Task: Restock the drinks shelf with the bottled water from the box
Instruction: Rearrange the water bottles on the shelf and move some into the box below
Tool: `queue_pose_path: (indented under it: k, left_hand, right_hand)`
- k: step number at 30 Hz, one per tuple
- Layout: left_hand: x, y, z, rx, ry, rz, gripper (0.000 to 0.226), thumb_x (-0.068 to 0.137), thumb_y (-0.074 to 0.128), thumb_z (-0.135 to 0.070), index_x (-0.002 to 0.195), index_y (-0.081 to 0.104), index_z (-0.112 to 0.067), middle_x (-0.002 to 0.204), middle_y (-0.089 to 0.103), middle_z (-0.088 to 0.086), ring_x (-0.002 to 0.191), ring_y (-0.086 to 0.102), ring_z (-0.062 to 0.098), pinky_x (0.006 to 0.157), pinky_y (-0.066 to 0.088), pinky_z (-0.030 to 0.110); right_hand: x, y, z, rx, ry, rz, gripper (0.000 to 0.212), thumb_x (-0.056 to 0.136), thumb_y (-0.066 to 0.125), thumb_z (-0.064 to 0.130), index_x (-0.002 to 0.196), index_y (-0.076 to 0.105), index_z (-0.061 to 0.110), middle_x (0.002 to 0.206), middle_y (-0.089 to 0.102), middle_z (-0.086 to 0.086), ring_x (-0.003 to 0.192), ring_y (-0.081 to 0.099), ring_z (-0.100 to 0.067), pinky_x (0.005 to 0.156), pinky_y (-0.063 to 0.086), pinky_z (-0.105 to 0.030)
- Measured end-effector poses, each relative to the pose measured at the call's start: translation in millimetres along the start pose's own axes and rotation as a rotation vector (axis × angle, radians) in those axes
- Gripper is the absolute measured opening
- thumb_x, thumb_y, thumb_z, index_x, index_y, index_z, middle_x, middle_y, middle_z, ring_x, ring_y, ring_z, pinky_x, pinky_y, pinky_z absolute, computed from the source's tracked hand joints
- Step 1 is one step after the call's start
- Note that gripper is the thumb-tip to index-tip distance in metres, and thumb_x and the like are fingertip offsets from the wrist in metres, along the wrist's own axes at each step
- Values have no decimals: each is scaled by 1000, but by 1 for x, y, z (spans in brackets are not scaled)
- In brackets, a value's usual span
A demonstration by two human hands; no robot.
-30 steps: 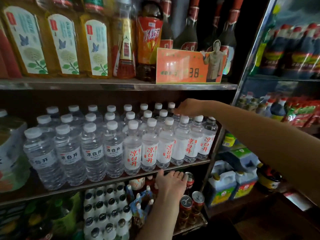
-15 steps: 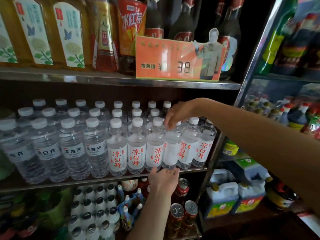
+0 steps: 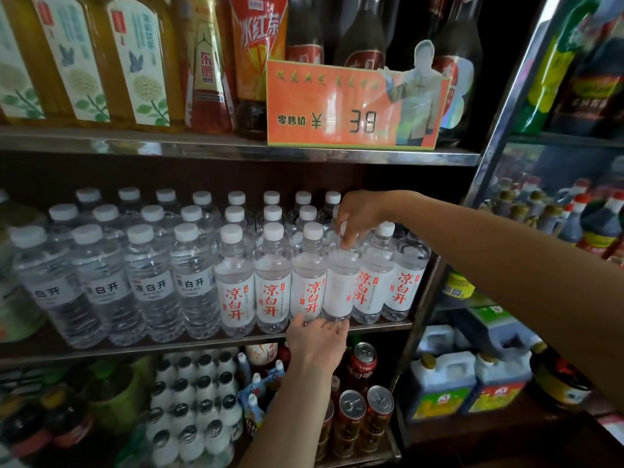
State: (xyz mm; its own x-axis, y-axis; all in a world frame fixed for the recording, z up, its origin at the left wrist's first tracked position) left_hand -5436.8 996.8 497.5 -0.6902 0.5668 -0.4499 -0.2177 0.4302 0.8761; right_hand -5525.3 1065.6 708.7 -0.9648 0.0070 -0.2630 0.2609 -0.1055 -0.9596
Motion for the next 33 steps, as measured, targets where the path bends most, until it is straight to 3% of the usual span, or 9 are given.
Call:
queue_pose_path:
  k: [6,11,18,21,23,25,27,31,33]
  left_hand:
    - [3,-10,11,-29,-21,-63,70,98,26,-40,148,11,7,156,14,23,147,10,31,121,8,43]
    - [3,-4,21,-18,-50,-52,67,99,22,-38,147,15,8,155,17,25,147,11,31,121,6,42]
    - [5,10,18,-13,-46,-6,63,99,19,-34,143,21,12,153,24,25,146,15,28,121,6,42]
    - [1,16,18,-63,-57,22,63,99,19,-33,143,21,12,153,22,25,146,14,29,121,6,43]
    - [2,15,18,-79,-46,10,63,99,21,-33,144,19,11,154,21,25,146,13,30,121,7,44]
    - [1,13,18,-90,-34,-13,62,100,21,-33,145,18,10,154,20,24,146,12,30,121,8,44]
    - [1,9,19,-84,-32,-56,62,100,22,-33,145,16,10,154,18,25,146,12,31,121,8,44]
    - [-4,9,8,152,57,-110,62,101,19,-34,141,25,13,152,25,25,146,16,30,121,4,39]
    - [-2,12,-18,796,265,-174,62,100,22,-42,137,40,5,148,39,16,143,26,24,118,-6,20]
  right_hand:
    - [0,-1,-5,141,81,-32,32,72,84,22,88,66,2,78,60,4,82,72,-23,70,59,-27]
    - [-1,-1,-9,148,114,-36,33,72,84,28,72,56,11,78,58,2,80,73,-24,80,59,-35]
    - [0,-4,-13,100,148,-80,48,75,81,34,64,38,17,54,55,3,71,73,-22,70,55,-29]
    - [1,-3,-17,146,150,-41,43,77,78,42,74,47,12,78,59,-1,70,72,-17,72,53,-25]
    - [-1,-1,-20,241,146,2,54,81,71,48,106,56,3,111,62,-9,72,71,-15,75,54,-23]
    - [-4,-2,-20,332,130,17,64,88,62,48,130,50,2,134,53,-15,80,69,-16,75,55,-22]
    - [-7,0,-20,430,117,39,63,93,54,48,135,46,3,138,47,-15,92,65,-21,77,55,-24]
    - [-15,-1,-25,652,120,42,56,96,40,55,112,60,5,119,57,-14,101,59,-26,96,51,-37]
    - [-18,-3,-26,701,123,27,59,96,35,57,100,63,5,110,61,-13,99,59,-24,99,50,-38]
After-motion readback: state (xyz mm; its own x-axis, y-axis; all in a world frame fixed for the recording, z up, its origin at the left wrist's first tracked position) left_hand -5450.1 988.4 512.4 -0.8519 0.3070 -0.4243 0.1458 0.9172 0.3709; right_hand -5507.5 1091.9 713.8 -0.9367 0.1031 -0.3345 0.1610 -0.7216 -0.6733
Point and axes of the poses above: each hand's wrist, its own x-axis towards the middle knuckle, its own y-axis out of the palm, z = x × y, the point moved 10 cm from there along x, towards the middle knuckle
